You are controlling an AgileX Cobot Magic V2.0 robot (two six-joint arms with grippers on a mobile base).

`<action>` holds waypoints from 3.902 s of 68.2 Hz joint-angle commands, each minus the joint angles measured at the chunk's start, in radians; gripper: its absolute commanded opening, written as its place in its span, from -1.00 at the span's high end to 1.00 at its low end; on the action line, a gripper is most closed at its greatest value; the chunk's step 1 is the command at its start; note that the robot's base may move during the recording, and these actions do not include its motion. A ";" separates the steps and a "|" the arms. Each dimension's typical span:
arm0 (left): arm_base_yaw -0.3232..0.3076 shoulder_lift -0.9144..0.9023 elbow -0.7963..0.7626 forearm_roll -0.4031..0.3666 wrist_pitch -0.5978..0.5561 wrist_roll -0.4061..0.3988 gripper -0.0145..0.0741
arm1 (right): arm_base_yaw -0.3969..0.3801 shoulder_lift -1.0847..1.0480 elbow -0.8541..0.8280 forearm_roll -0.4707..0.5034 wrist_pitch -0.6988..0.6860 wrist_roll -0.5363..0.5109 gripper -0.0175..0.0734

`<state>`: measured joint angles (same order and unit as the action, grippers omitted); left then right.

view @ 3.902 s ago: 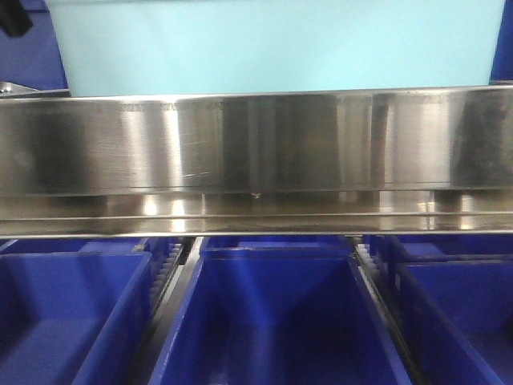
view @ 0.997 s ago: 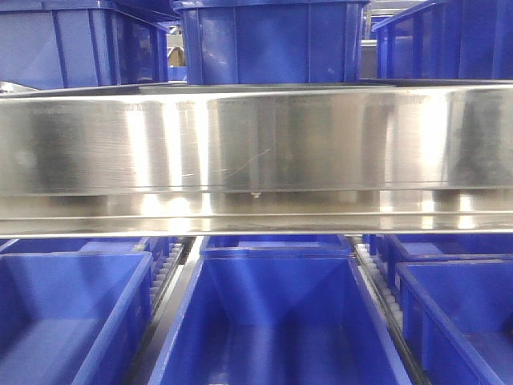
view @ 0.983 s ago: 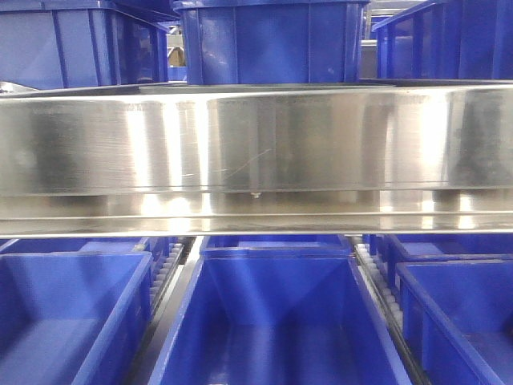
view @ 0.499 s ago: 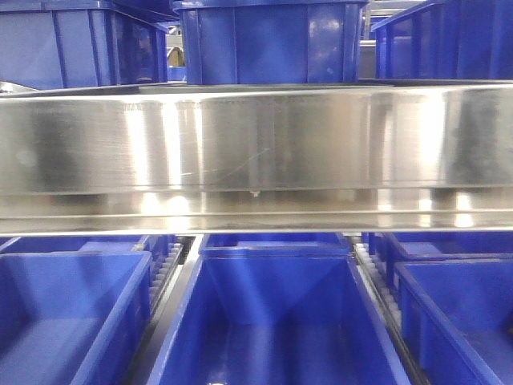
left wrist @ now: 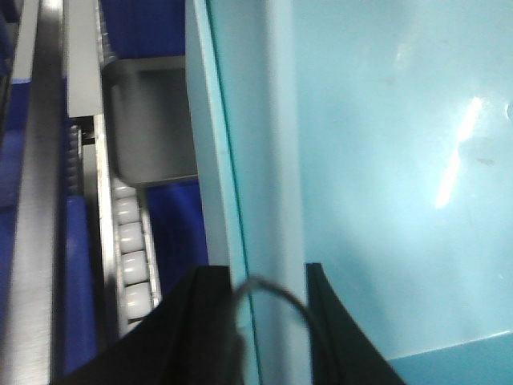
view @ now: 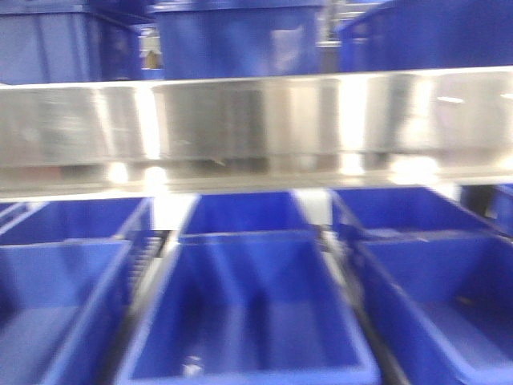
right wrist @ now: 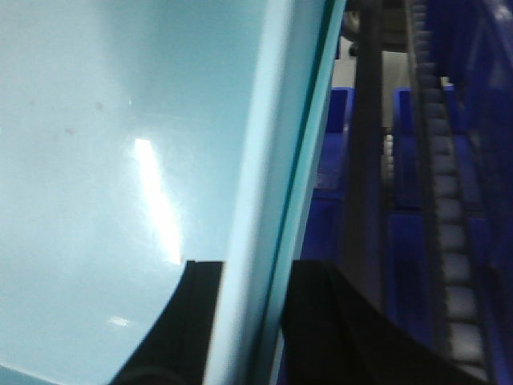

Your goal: Move two blue bins to right shelf middle

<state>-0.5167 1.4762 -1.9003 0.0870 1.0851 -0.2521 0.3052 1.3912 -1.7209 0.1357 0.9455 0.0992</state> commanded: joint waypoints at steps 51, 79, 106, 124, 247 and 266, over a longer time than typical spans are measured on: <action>0.002 -0.024 -0.017 -0.027 -0.117 0.012 0.92 | -0.005 -0.004 -0.015 -0.028 -0.065 -0.002 0.96; 0.002 -0.024 -0.017 -0.027 -0.117 0.012 0.92 | -0.005 -0.004 -0.015 -0.028 -0.065 -0.002 0.96; 0.002 -0.024 -0.017 -0.027 -0.117 0.012 0.92 | -0.005 -0.004 -0.015 -0.028 -0.065 -0.002 0.96; 0.002 -0.024 -0.017 -0.027 -0.117 0.012 0.92 | -0.005 -0.004 -0.015 -0.028 -0.065 -0.002 0.96; 0.002 -0.024 -0.017 -0.027 -0.117 0.012 0.92 | -0.005 -0.004 -0.015 -0.028 -0.065 -0.002 0.96; 0.002 -0.024 -0.017 -0.027 -0.117 0.012 0.92 | -0.005 -0.004 -0.015 -0.028 -0.065 -0.002 0.96</action>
<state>-0.5167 1.4780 -1.9003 0.0866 1.0640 -0.2479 0.3052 1.3929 -1.7231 0.1241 0.9453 0.0992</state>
